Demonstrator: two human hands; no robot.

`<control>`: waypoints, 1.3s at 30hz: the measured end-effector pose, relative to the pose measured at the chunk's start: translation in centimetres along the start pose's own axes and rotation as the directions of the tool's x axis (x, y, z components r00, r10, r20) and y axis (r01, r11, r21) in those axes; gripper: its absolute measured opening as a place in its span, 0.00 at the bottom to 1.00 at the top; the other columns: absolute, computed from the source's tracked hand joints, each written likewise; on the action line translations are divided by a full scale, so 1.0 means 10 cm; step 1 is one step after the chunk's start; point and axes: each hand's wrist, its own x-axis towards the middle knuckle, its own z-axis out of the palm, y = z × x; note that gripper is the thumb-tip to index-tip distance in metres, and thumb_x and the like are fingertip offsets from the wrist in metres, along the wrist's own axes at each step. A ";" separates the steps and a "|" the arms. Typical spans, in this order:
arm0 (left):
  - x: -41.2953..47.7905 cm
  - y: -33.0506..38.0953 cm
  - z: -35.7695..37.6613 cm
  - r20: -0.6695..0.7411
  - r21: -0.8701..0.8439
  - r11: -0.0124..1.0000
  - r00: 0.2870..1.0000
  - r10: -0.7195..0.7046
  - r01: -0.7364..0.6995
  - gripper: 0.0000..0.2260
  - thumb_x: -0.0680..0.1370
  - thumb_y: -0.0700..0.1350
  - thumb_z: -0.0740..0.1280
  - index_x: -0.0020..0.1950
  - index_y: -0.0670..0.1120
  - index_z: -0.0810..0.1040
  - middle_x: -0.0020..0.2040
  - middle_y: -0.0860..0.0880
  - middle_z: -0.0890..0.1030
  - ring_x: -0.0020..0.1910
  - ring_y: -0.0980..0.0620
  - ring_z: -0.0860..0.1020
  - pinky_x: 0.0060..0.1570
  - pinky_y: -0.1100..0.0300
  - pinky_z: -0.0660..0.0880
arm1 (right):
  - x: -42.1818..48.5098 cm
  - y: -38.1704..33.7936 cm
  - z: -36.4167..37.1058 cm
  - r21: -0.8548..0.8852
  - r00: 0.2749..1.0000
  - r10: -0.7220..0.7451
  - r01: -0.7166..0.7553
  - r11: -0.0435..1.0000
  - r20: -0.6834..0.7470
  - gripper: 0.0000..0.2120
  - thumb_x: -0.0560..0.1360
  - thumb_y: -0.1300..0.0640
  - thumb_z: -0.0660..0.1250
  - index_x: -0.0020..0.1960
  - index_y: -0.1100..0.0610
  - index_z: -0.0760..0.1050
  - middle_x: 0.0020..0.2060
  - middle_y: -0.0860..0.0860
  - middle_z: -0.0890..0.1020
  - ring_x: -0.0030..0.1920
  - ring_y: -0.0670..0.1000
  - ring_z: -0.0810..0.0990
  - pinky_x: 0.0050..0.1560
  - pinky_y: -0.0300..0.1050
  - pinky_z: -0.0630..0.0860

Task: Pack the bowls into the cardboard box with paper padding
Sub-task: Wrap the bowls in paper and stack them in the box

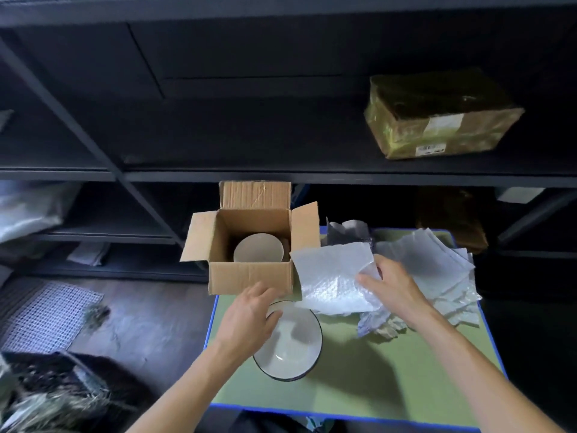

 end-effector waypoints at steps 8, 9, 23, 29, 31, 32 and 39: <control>0.10 0.04 0.04 0.085 0.089 0.994 0.994 -0.076 0.068 0.12 0.78 0.45 0.63 0.60 0.52 0.79 0.51 0.50 0.77 0.50 0.44 0.78 0.37 0.55 0.67 | 0.01 -0.08 0.04 -0.006 0.999 -0.014 0.015 1.000 0.045 0.06 0.76 0.54 0.65 0.51 0.47 0.78 0.47 0.44 0.84 0.49 0.47 0.82 0.54 0.54 0.79; 0.10 0.04 0.05 0.092 0.092 0.993 0.993 -0.078 0.069 0.12 0.78 0.45 0.64 0.60 0.52 0.79 0.51 0.50 0.77 0.50 0.44 0.78 0.38 0.55 0.67 | 0.00 -0.10 0.04 -0.007 0.999 -0.015 0.016 1.000 0.043 0.06 0.76 0.54 0.65 0.52 0.48 0.78 0.47 0.44 0.84 0.50 0.47 0.82 0.55 0.54 0.79; 0.00 0.11 -0.03 0.008 0.097 0.992 0.996 -0.085 0.084 0.11 0.76 0.48 0.65 0.56 0.57 0.81 0.48 0.53 0.84 0.45 0.44 0.79 0.40 0.55 0.75 | 0.01 -0.23 -0.04 -0.005 0.999 -0.046 0.046 0.999 0.030 0.05 0.77 0.55 0.66 0.50 0.47 0.79 0.46 0.43 0.84 0.50 0.47 0.81 0.51 0.48 0.77; -0.04 0.16 -0.18 0.009 0.080 0.995 0.998 -0.062 0.061 0.11 0.77 0.49 0.68 0.59 0.57 0.81 0.54 0.55 0.83 0.50 0.48 0.80 0.45 0.55 0.75 | 0.03 -0.25 0.02 -0.005 0.999 -0.037 0.037 0.999 0.034 0.05 0.77 0.54 0.66 0.51 0.47 0.79 0.47 0.43 0.84 0.50 0.49 0.81 0.55 0.52 0.78; -0.06 0.17 -0.23 0.006 0.065 0.996 0.998 -0.064 0.063 0.12 0.77 0.50 0.68 0.60 0.58 0.81 0.54 0.55 0.83 0.51 0.49 0.80 0.47 0.56 0.75 | 0.04 -0.27 0.04 0.012 0.999 -0.029 0.029 1.000 0.030 0.05 0.78 0.56 0.66 0.51 0.48 0.79 0.47 0.44 0.84 0.51 0.49 0.81 0.55 0.52 0.77; -0.07 0.19 -0.26 0.003 0.061 0.996 0.998 -0.068 0.068 0.13 0.78 0.50 0.68 0.61 0.58 0.81 0.54 0.55 0.83 0.51 0.50 0.79 0.47 0.56 0.75 | 0.04 -0.28 0.05 0.020 0.999 -0.022 0.022 1.000 0.023 0.05 0.78 0.56 0.66 0.51 0.49 0.79 0.47 0.45 0.84 0.51 0.50 0.81 0.55 0.52 0.77; -0.13 0.23 -0.49 0.046 -0.099 0.984 0.988 -0.145 0.148 0.10 0.77 0.49 0.68 0.56 0.57 0.83 0.47 0.58 0.84 0.47 0.55 0.79 0.46 0.58 0.76 | 0.02 -0.29 0.08 0.017 1.000 -0.020 0.020 1.000 0.001 0.04 0.78 0.57 0.66 0.50 0.50 0.79 0.47 0.46 0.84 0.51 0.51 0.81 0.54 0.50 0.76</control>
